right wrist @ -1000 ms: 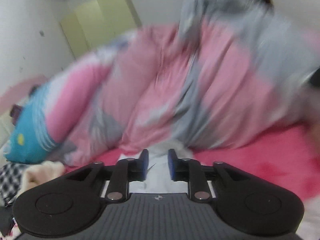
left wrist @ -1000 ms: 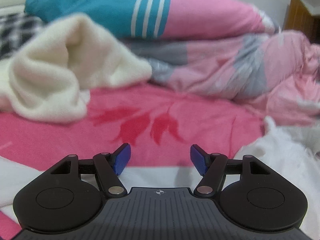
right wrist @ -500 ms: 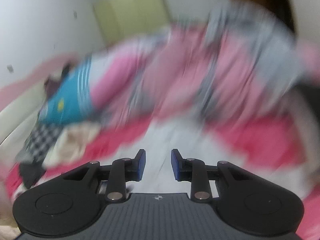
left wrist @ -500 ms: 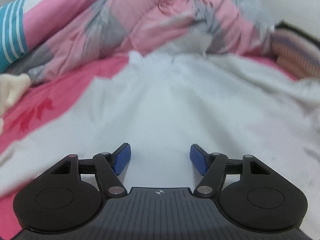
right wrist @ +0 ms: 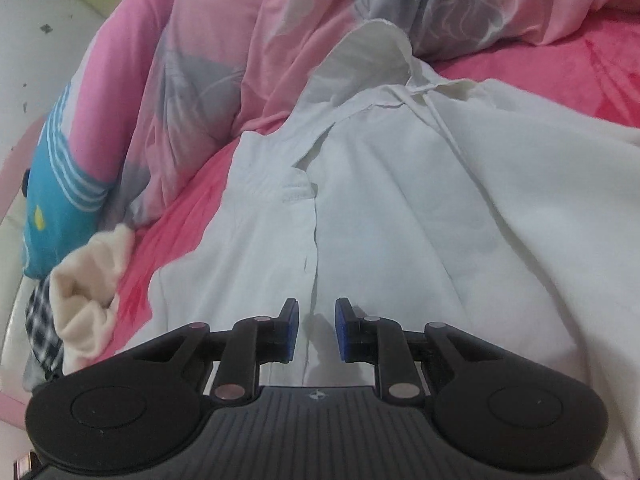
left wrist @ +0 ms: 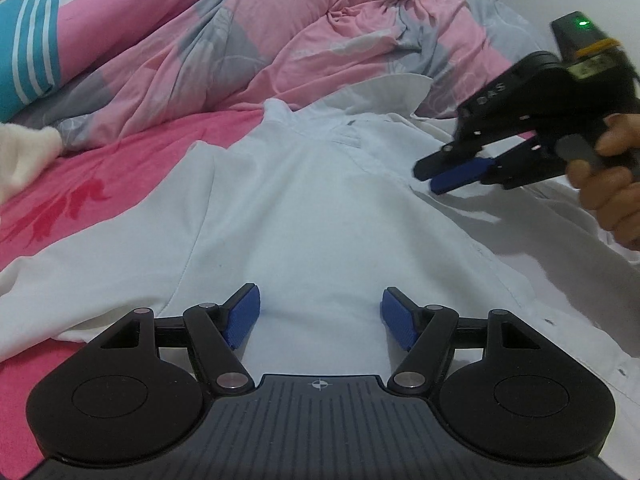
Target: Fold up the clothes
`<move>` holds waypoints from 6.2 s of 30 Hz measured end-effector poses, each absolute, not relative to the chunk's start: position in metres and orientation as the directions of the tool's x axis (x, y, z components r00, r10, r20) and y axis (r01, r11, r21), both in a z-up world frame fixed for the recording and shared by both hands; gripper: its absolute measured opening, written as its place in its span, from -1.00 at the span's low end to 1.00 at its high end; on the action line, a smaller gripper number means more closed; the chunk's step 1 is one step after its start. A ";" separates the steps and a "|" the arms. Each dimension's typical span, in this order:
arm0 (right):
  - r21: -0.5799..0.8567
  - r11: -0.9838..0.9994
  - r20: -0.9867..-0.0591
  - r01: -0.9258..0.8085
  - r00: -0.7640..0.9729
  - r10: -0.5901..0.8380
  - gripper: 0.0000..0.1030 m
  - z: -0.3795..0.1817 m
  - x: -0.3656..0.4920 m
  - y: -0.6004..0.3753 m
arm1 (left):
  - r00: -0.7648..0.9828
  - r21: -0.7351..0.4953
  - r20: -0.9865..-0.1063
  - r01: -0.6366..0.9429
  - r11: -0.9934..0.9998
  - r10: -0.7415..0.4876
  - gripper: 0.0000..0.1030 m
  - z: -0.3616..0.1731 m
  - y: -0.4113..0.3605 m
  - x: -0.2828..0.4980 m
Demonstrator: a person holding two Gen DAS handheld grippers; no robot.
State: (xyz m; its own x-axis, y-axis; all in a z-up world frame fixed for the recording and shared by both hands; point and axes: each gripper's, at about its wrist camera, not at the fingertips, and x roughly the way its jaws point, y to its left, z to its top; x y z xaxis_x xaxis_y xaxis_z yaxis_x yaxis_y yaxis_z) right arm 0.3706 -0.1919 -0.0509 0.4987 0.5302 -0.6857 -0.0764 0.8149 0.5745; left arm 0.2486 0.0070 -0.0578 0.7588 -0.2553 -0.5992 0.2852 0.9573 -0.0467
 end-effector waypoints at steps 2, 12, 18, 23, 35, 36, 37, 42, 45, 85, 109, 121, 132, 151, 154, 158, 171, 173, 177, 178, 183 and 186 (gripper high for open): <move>0.571 0.817 -0.688 -0.084 0.495 0.532 -0.59 -0.055 0.375 -0.188 | 0.759 -0.046 -0.599 0.285 0.957 -0.255 0.33 -0.058 0.007 0.248; 0.559 0.823 -0.691 -0.100 0.493 0.529 -0.59 -0.055 0.382 -0.178 | 0.758 -0.049 -0.599 0.286 0.957 -0.257 0.34 -0.058 0.008 0.249; 0.557 0.825 -0.700 -0.097 0.480 0.530 -0.59 -0.058 0.386 -0.175 | 0.758 -0.048 -0.600 0.286 0.957 -0.257 0.35 -0.058 0.007 0.248; 0.430 0.887 -0.729 -0.167 0.515 0.451 -0.91 -0.055 0.381 -0.159 | 0.757 -0.049 -0.600 0.287 0.957 -0.257 0.35 -0.058 0.007 0.249; -0.153 0.931 -0.689 -0.331 0.711 0.140 -1.00 -0.048 0.353 -0.105 | 0.756 -0.050 -0.601 0.286 0.957 -0.258 0.36 -0.057 0.007 0.249; -0.203 0.920 -0.675 -0.336 0.728 0.118 -0.99 -0.048 0.351 -0.101 | 0.756 -0.050 -0.601 0.286 0.957 -0.258 0.36 -0.057 0.007 0.249; -0.252 0.906 -0.660 -0.340 0.745 0.096 -0.98 -0.047 0.349 -0.096 | 0.756 -0.051 -0.601 0.286 0.957 -0.258 0.36 -0.057 0.007 0.249; 0.002 0.877 -0.694 -0.480 0.631 0.347 -0.97 -0.028 0.335 -0.121 | 0.755 -0.052 -0.603 0.286 0.957 -0.258 0.36 -0.057 0.007 0.249; 0.086 0.840 -0.733 -0.535 0.538 0.417 -0.98 -0.030 0.329 -0.129 | 0.755 -0.050 -0.603 0.286 0.957 -0.257 0.36 -0.057 0.007 0.249; 0.141 0.790 -0.650 -0.596 0.546 0.529 -0.93 0.013 0.097 -0.247 | 0.622 -0.162 -0.674 0.402 0.901 -0.398 0.37 0.006 0.064 0.091; -0.113 0.766 -0.620 -0.633 0.647 0.444 -0.91 -0.015 -0.019 -0.245 | 0.535 0.093 -0.814 0.505 0.858 -0.226 0.38 -0.035 -0.007 0.009; -0.158 0.746 -0.638 -0.646 0.644 0.423 -0.91 -0.029 -0.057 -0.258 | 0.515 0.098 -0.832 0.500 0.860 -0.205 0.44 -0.035 -0.012 0.008; 0.190 0.852 -0.449 -0.487 0.729 0.517 0.19 -0.009 -0.057 -0.292 | 0.521 0.114 -0.837 0.468 0.876 -0.169 0.61 -0.030 -0.015 0.004; 0.506 0.786 -0.287 -0.354 0.791 0.541 1.00 -0.013 -0.022 -0.315 | 0.632 -0.026 -0.757 0.220 0.975 -0.163 0.98 0.003 0.019 -0.001; 0.508 0.791 -0.298 -0.342 0.791 0.534 1.00 -0.014 -0.021 -0.314 | 0.628 -0.044 -0.762 0.190 0.981 -0.156 0.99 0.003 0.021 0.004; 0.503 0.796 -0.312 -0.336 0.789 0.530 1.00 -0.016 -0.020 -0.313 | 0.618 -0.061 -0.772 0.160 0.985 -0.148 1.00 0.000 0.025 0.006; 0.432 0.830 -0.362 -0.351 0.776 0.517 1.00 -0.023 -0.020 -0.296 | 0.610 -0.118 -0.779 0.082 0.990 -0.143 1.00 -0.004 0.036 0.011; 0.411 0.838 -0.370 -0.358 0.775 0.512 1.00 -0.023 -0.021 -0.292 | 0.618 -0.127 -0.772 0.078 0.989 -0.148 1.00 -0.003 0.037 0.011; 0.387 0.846 -0.377 -0.366 0.775 0.507 1.00 -0.022 -0.022 -0.287 | 0.637 -0.163 -0.752 0.071 0.984 -0.170 1.00 -0.002 0.040 0.011; 0.383 0.848 -0.377 -0.367 0.775 0.507 1.00 -0.021 -0.022 -0.286 | 0.644 -0.177 -0.744 0.069 0.982 -0.179 1.00 -0.001 0.042 0.011; 0.371 0.846 -0.369 -0.383 0.775 0.513 1.00 -0.016 -0.022 -0.280 | 0.694 -0.250 -0.690 0.037 0.967 -0.205 1.00 0.005 0.059 0.008; 0.388 0.826 -0.355 -0.409 0.761 0.543 1.00 -0.008 -0.018 -0.275 | 0.731 -0.288 -0.654 -0.004 0.958 -0.194 1.00 0.012 0.077 0.003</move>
